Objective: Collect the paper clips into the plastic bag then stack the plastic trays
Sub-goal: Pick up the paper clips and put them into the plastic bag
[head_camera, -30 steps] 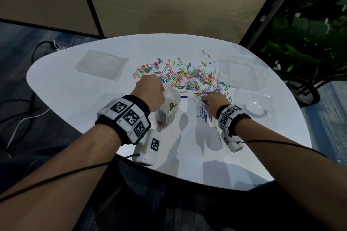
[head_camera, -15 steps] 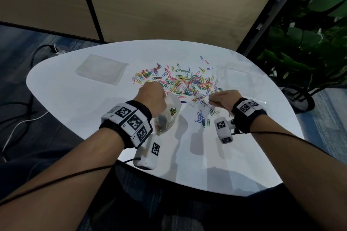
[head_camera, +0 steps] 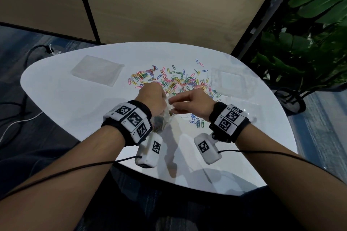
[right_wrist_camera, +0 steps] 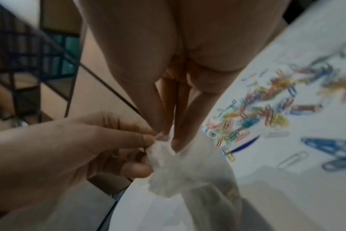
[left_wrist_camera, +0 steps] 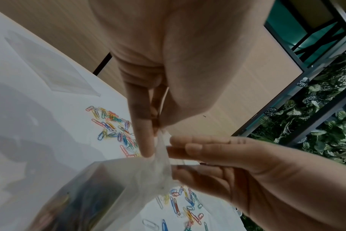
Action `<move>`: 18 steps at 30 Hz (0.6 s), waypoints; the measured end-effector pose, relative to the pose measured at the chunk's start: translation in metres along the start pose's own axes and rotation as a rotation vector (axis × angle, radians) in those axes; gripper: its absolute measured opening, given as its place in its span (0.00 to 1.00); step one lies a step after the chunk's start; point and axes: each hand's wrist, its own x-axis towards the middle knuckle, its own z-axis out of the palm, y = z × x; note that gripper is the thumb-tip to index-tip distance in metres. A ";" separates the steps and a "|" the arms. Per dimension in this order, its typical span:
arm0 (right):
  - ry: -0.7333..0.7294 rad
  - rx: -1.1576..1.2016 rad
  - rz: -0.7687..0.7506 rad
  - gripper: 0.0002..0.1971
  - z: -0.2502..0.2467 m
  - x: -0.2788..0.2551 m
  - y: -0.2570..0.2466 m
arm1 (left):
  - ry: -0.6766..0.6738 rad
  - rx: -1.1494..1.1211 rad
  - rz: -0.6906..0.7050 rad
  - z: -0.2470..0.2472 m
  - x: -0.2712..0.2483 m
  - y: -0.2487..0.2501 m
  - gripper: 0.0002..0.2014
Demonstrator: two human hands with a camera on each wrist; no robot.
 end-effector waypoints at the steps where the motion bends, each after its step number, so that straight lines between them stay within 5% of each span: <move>1: 0.014 -0.059 -0.037 0.08 -0.003 0.001 -0.001 | 0.002 -0.004 -0.004 -0.001 -0.001 -0.001 0.13; 4: 0.220 -0.217 -0.050 0.08 -0.027 0.004 0.004 | 0.000 0.003 -0.003 -0.007 -0.002 -0.004 0.13; 6: 0.303 -0.473 0.181 0.22 -0.048 0.007 0.022 | 0.005 0.015 0.000 -0.011 -0.002 -0.007 0.14; 9: 0.223 -0.620 0.521 0.45 -0.051 0.002 0.059 | 0.010 0.025 -0.006 -0.018 -0.002 -0.008 0.14; 12: 0.305 -0.763 0.433 0.42 -0.034 0.011 0.091 | 0.010 0.040 0.010 -0.019 -0.002 -0.010 0.13; 18: 0.539 -0.671 0.242 0.33 -0.028 0.064 0.089 | -0.007 0.087 0.015 -0.020 -0.002 -0.008 0.10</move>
